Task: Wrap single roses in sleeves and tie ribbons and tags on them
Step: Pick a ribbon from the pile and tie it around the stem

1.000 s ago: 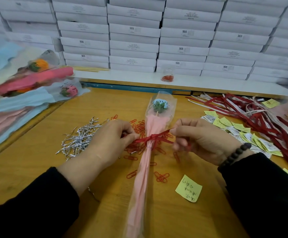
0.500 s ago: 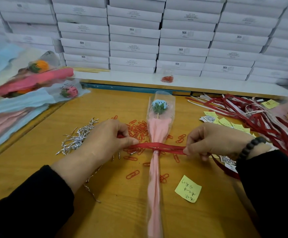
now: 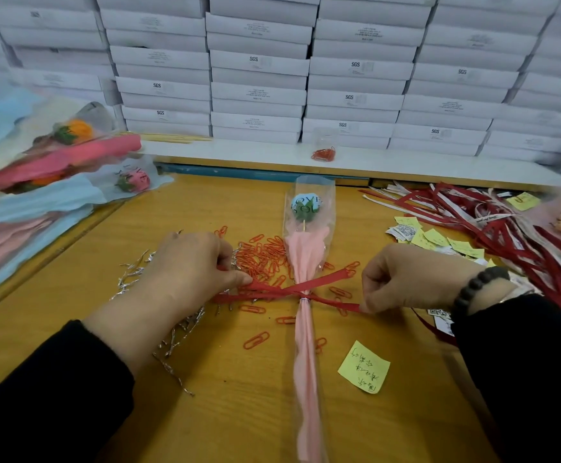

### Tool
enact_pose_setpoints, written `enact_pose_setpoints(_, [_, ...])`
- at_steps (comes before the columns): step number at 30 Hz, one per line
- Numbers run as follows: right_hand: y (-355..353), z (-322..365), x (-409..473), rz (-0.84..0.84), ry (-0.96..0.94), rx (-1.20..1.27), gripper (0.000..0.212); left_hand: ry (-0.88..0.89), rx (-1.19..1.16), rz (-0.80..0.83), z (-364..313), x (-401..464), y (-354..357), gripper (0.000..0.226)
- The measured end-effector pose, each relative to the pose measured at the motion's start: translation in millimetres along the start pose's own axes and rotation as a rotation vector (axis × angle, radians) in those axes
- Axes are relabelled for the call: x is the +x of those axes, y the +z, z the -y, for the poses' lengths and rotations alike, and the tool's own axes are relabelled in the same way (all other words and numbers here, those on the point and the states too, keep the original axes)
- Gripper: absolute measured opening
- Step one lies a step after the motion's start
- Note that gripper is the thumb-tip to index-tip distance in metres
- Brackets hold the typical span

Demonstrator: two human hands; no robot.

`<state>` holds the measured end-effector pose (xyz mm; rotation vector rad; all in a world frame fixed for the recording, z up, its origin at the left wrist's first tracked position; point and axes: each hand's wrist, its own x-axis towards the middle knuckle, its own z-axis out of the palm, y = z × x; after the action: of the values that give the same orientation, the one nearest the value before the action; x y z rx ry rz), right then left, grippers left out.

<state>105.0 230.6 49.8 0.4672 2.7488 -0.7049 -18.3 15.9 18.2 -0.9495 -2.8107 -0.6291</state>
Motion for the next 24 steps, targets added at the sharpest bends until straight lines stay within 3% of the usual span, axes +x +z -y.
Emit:
enact_pose_setpoints(3, [0,5,-2,-0.071,-0.023,-0.019,0.013,0.05,0.02,-0.061,-3,-2,1,0.023])
enact_pose_setpoints(7, [2,17,-3,-0.204,-0.112,-0.003,0.009,0.186,-0.192,-0.126,-17,-7,8,0.006])
enact_pose_setpoints(11, [20,32,3,-0.24,-0.153,0.024,0.019,0.297,-0.156,0.003,-27,-12,19,0.015])
enact_pose_setpoints(15, [34,36,10,-0.221,-0.145,-0.011,0.017,0.353,-0.008,0.024,-25,-10,26,0.018])
enact_pose_setpoints(20, [39,36,13,-0.224,-0.155,0.07,0.01,0.305,-0.159,-0.032,-25,-10,24,0.009])
enact_pose_setpoints(24, [35,33,12,-0.271,-0.135,0.448,0.004,0.156,-0.37,-0.073,-26,-10,18,0.007])
